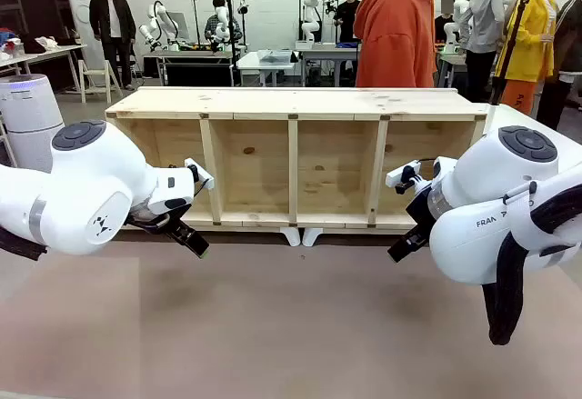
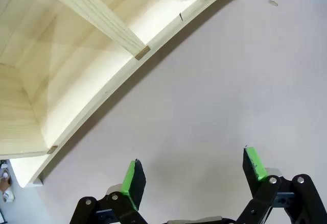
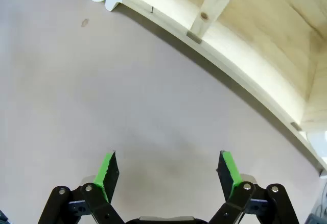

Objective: Perform cable management.
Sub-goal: When the cord part of the Power Cable appears at the lower middle area of the table and stops, grasp the cord part of the Power Cable.

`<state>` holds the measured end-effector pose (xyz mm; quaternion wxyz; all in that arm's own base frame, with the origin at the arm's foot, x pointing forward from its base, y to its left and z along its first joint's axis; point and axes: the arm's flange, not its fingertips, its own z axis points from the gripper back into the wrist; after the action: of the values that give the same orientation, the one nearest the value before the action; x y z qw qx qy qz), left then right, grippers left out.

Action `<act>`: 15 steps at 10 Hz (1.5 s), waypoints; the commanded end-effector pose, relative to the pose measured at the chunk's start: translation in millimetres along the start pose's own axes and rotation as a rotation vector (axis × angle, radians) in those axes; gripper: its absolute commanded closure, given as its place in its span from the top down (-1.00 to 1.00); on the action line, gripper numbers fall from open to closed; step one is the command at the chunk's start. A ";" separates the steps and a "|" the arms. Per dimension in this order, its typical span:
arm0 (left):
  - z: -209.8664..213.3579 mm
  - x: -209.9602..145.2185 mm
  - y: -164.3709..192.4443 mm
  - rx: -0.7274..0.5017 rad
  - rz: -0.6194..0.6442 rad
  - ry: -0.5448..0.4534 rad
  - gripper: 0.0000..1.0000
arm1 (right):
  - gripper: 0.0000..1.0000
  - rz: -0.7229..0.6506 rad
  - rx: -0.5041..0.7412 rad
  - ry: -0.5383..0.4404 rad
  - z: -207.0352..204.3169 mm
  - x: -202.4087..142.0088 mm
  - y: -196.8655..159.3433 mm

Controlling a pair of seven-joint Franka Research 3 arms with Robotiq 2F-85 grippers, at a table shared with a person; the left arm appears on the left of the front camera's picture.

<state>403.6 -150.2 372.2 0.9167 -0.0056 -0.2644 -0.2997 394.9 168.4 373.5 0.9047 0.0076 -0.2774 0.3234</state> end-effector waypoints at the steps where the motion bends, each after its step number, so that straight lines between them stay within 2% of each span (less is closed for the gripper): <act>1: 0.0 0.0 -0.1 0.000 0.000 0.000 1.00 | 1.00 0.000 0.000 0.000 0.0 0.0 0.0; 15: 0.0 0.0 -0.1 0.000 0.000 0.000 1.00 | 1.00 0.000 0.000 0.000 0.0 0.0 0.0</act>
<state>403.1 -151.4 372.2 0.9161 -0.0049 -0.2644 -0.3012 394.8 168.6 373.5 0.9043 0.0071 -0.2775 0.3244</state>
